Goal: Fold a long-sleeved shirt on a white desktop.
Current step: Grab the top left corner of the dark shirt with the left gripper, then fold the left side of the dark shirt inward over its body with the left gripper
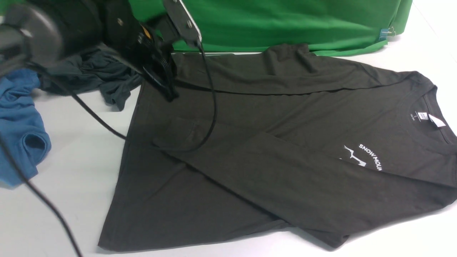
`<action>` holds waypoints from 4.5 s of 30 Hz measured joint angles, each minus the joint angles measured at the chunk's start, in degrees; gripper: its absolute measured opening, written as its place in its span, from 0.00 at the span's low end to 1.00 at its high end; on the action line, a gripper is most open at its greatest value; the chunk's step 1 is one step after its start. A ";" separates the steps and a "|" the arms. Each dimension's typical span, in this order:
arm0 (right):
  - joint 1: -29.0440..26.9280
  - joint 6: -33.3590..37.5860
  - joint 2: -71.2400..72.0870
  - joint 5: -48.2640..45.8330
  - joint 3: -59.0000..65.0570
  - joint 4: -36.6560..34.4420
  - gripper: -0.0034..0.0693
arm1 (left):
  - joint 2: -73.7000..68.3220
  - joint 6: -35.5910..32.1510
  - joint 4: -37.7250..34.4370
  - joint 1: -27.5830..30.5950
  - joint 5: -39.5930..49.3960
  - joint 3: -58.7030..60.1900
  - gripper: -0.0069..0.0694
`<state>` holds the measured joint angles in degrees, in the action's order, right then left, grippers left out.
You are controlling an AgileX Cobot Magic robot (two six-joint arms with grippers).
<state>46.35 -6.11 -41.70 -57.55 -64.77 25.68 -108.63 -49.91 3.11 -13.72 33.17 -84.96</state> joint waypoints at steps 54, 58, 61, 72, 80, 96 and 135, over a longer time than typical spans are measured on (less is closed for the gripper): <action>0.00 -5.20 -2.42 0.59 -0.32 -0.21 0.30 | -23.32 -4.87 25.55 7.01 -31.34 -6.89 0.38; 0.00 -5.32 -2.42 0.91 -0.32 -1.09 0.30 | -23.60 -4.87 25.55 7.06 -34.32 -6.89 0.26; 0.00 -5.32 -2.42 0.99 -0.32 -2.41 0.30 | -23.60 -4.87 25.55 7.12 -35.76 -6.94 0.20; 0.00 -5.32 -2.43 1.04 -0.32 -4.25 0.30 | -21.01 -4.02 21.83 5.79 -24.16 -7.86 0.12; 0.00 -5.32 -2.43 -0.45 -0.32 -4.50 0.30 | -17.62 -4.27 19.76 4.75 -16.90 -7.97 0.12; 0.00 -5.32 -2.48 -2.45 1.89 -4.75 0.30 | -12.96 -4.28 16.73 1.29 -4.81 -7.97 0.12; 0.00 -5.27 -2.48 -2.88 2.44 -4.75 0.31 | -11.40 -3.98 10.04 0.48 10.56 -7.97 0.24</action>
<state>46.35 -11.38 -44.18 -60.43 -62.33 20.93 -120.03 -53.89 13.15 -13.24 43.72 -92.93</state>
